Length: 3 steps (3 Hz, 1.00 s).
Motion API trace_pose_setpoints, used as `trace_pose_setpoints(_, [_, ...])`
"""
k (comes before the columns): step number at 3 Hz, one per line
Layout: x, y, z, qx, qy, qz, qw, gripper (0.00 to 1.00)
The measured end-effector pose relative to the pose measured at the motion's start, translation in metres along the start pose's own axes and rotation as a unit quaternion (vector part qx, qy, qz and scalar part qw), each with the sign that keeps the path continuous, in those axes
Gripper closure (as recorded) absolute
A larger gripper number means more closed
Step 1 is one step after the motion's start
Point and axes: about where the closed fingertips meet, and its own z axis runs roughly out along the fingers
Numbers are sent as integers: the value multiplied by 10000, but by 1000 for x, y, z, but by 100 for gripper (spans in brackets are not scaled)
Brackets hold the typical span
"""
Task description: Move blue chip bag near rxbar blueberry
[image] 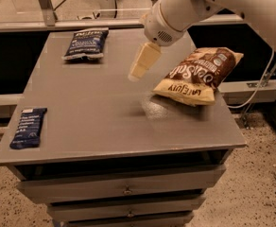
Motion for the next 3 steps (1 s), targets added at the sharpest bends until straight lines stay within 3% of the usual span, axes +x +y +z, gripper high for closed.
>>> trace_pose_setpoints(1, [0,0,0,0,0,0,10000,0])
trace_pose_setpoints(2, [-8,-15,13,151,-165,149,9996,0])
trace_pose_setpoints(3, [-29,-55,49,405,-642,509,9958,0])
